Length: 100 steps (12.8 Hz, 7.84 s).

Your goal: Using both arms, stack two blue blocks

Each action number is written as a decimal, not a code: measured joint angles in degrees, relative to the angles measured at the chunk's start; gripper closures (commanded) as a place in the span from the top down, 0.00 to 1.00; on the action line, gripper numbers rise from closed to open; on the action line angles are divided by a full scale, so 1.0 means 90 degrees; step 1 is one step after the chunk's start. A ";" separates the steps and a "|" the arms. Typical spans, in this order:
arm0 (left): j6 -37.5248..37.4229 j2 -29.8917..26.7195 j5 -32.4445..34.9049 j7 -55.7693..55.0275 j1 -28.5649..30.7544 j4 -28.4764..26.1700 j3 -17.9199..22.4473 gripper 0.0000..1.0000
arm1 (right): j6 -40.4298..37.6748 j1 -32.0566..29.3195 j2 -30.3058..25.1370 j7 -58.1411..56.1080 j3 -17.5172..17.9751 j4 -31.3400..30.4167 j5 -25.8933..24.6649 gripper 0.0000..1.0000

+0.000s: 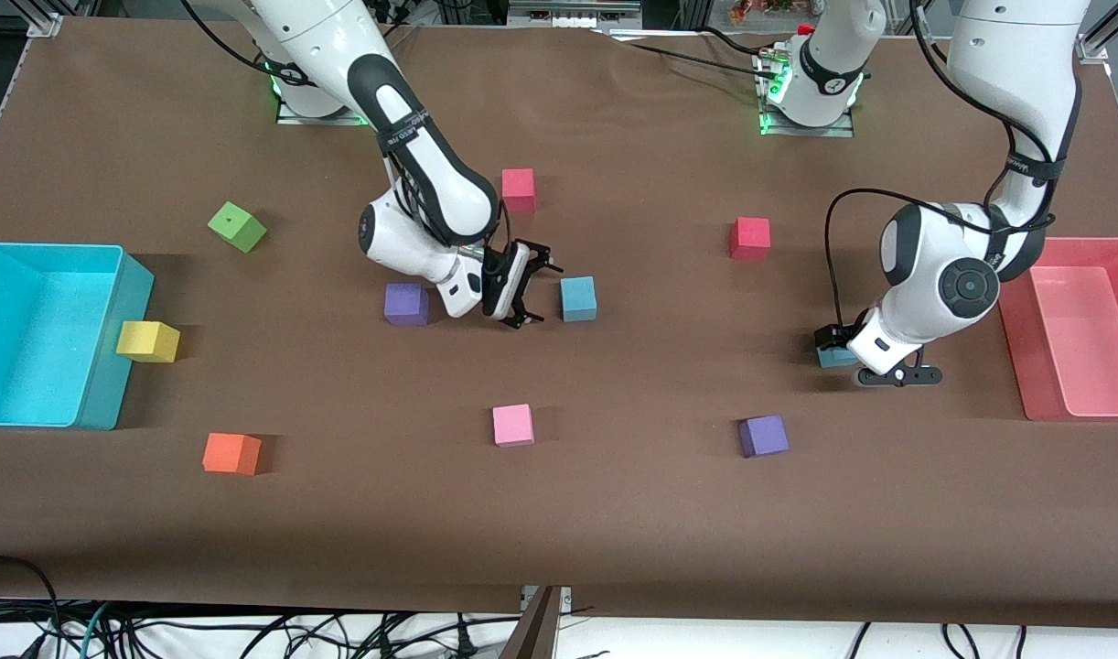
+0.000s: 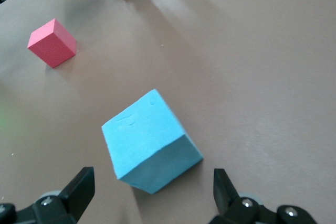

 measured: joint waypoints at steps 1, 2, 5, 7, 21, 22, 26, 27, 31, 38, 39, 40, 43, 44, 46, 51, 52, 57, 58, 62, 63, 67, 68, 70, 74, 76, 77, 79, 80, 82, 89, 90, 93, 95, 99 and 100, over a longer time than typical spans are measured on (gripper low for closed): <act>0.0090 0.0064 0.0000 -0.0005 0.0000 -0.0002 0.0005 1.00 | 0.0014 0.0032 0.0010 -0.0096 0.0027 0.0000 0.0034 1.00; 0.0152 0.0129 0.0000 -0.0011 0.0000 -0.0003 0.0012 1.00 | 0.0027 0.0050 0.0015 -0.0219 0.0048 0.0000 0.0040 1.00; 0.0219 0.0242 0.0000 -0.0034 -0.0004 -0.0003 0.0023 1.00 | 0.0045 0.0052 0.0095 -0.0683 0.0058 -0.0010 0.0053 1.00; 0.0221 0.0244 0.0000 -0.0046 -0.0008 -0.0002 0.0025 0.93 | 0.0045 0.0052 0.0165 -0.0818 0.0058 -0.0011 0.0055 1.00; -0.1179 -0.0621 -0.0002 0.0463 -0.0061 0.0434 -0.0004 0.00 | 0.0045 0.0055 0.0188 -0.1392 0.0098 -0.0095 0.0553 1.00; -0.1432 -0.0787 -0.0044 0.0463 -0.0089 0.0561 -0.0079 0.00 | 0.0044 0.0055 0.0188 -0.1393 0.0099 -0.0095 0.0554 1.00; -0.1844 -0.0993 -0.0315 0.0209 -0.0274 0.0989 -0.0825 0.00 | 0.0044 0.0060 0.0188 -0.1395 0.0113 -0.0095 0.0559 1.00; -0.1927 -0.0994 -0.0325 -0.0185 -0.0334 0.1095 -0.1117 0.00 | 0.0044 0.0060 0.0188 -0.1396 0.0118 -0.0095 0.0560 1.00; -0.2044 -0.0945 -0.0327 -0.1648 -0.0748 0.1204 -0.2059 0.00 | 0.0044 0.0060 0.0187 -0.1401 0.0125 -0.0094 0.0562 1.00; -0.1448 -0.0141 -0.0375 -0.3537 -0.1915 0.1584 -0.2356 0.00 | 0.0044 0.0061 0.0187 -0.1405 0.0127 -0.0095 0.0566 1.00; -0.1333 -0.0034 -0.0440 -0.3623 -0.1951 0.1601 -0.2356 0.00 | 0.0044 0.0061 0.0187 -0.1405 0.0127 -0.0095 0.0567 1.00; -0.1248 0.0056 -0.0545 -0.3678 -0.1970 0.1625 -0.2356 0.00 | 0.0044 0.0061 0.0187 -0.1405 0.0127 -0.0095 0.0568 1.00; -0.1183 0.0312 -0.0698 -0.3984 -0.2132 0.1887 -0.2359 0.00 | 0.0044 0.0061 0.0187 -0.1406 0.0127 -0.0095 0.0569 1.00; -0.1130 0.0408 -0.0698 -0.4071 -0.2226 0.1967 -0.2359 0.00 | 0.0044 0.0061 0.0187 -0.1406 0.0127 -0.0095 0.0569 1.00; -0.0872 0.0602 -0.0698 -0.4168 -0.2372 0.2039 -0.2359 0.00 | 0.0044 0.0061 0.0187 -0.1407 0.0127 -0.0094 0.0570 1.00; -0.0685 0.0848 -0.0699 -0.4181 -0.2421 0.2110 -0.2332 0.00 | 0.0044 0.0061 0.0185 -0.1412 0.0127 -0.0094 0.0570 1.00; -0.0675 0.0866 -0.0699 -0.4181 -0.2422 0.2119 -0.2328 0.00 | 0.0044 0.0061 0.0184 -0.1413 0.0127 -0.0094 0.0571 1.00; -0.0550 0.0959 -0.0699 -0.4181 -0.2424 0.2123 -0.2271 0.00 | 0.0044 0.0061 0.0173 -0.1419 0.0127 -0.0092 0.0571 1.00; -0.0540 0.0977 -0.0699 -0.4181 -0.2424 0.2123 -0.2235 0.00 | 0.0044 0.0061 0.0157 -0.1419 0.0127 -0.0091 0.0571 1.00; -0.0537 0.0996 -0.0699 -0.4181 -0.2428 0.2140 -0.2193 0.00 | 0.0044 0.0061 0.0128 -0.1420 0.0127 -0.0094 0.0572 1.00; -0.0537 0.1000 -0.0699 -0.4181 -0.2433 0.2141 -0.2193 0.16 | 0.0044 0.0061 0.0128 -0.1421 0.0127 -0.0098 0.0573 1.00; -0.0514 0.1015 -0.0699 -0.4192 -0.2443 0.2144 -0.2193 0.99 | 0.0044 0.0061 0.0128 -0.1450 0.0127 -0.0120 0.0574 1.00; -0.0502 0.1017 -0.0699 -0.4201 -0.2443 0.2148 -0.2193 1.00 | 0.0044 0.0061 0.0128 -0.1454 0.0127 -0.0129 0.0574 1.00; -0.0422 0.1037 -0.0699 -0.4293 -0.2444 0.2186 -0.2193 1.00 | 0.0044 0.0061 0.0128 -0.1461 0.0127 -0.0147 0.0575 1.00; -0.0405 0.1042 -0.0699 -0.4503 -0.2447 0.2314 -0.2193 1.00 | 0.0044 0.0061 0.0128 -0.1465 0.0127 -0.0150 0.0575 1.00; -0.0387 0.1028 -0.0699 -0.4494 -0.2448 0.2390 -0.2172 1.00 | 0.0044 0.0061 0.0128 -0.1468 0.0127 -0.0151 0.0576 1.00; -0.0382 0.1003 -0.0699 -0.4473 -0.2446 0.2435 -0.2121 1.00 | 0.0044 0.0061 0.0122 -0.1468 0.0127 -0.0165 0.0576 1.00; -0.0382 0.0877 -0.0699 -0.4437 -0.2389 0.2483 -0.2004 1.00 | 0.0044 0.0061 -0.0009 -0.1468 0.0127 -0.0379 0.0576 1.00; -0.0391 0.0789 -0.0699 -0.4406 -0.2314 0.2483 -0.1969 1.00 | 0.0044 0.0060 -0.0151 -0.1468 0.0127 -0.0568 0.0578 1.00; -0.0515 0.0574 -0.0698 -0.4190 -0.2072 0.2472 -0.1932 1.00 | 0.0044 0.0054 -0.0512 -0.1468 0.0122 -0.0945 0.0586 1.00; -0.2360 -0.0971 -0.0698 -0.2020 -0.0293 0.2258 -0.1905 1.00 | 0.0045 0.0022 -0.1884 -0.0998 -0.0022 -0.1980 0.0609 1.00; -0.2674 -0.1209 -0.0698 -0.1772 -0.0114 0.2203 -0.1902 1.00 | 0.0045 0.0018 -0.2022 -0.0681 -0.0046 -0.1992 0.0609 1.00; -0.3718 -0.1857 -0.0696 -0.0832 0.0247 0.2117 -0.1605 1.00 | 0.0047 0.0017 -0.2460 0.0087 -0.0066 -0.2076 0.0545 1.00; -0.4113 -0.2122 -0.0598 -0.0224 0.0328 0.2111 -0.1077 1.00 | 0.0050 0.0017 -0.2612 0.0460 -0.0100 -0.2132 0.0407 1.00; -0.4395 -0.2278 -0.0035 0.0028 0.0373 0.2107 -0.0796 1.00 | -0.0455 0.0018 -0.2779 0.2338 -0.0517 -0.2090 -0.1548 1.00; -0.4406 -0.2306 -0.0029 0.0028 0.0374 0.2106 -0.0774 1.00 | -0.0927 0.0016 -0.2912 0.3028 -0.0804 -0.2028 -0.2385 1.00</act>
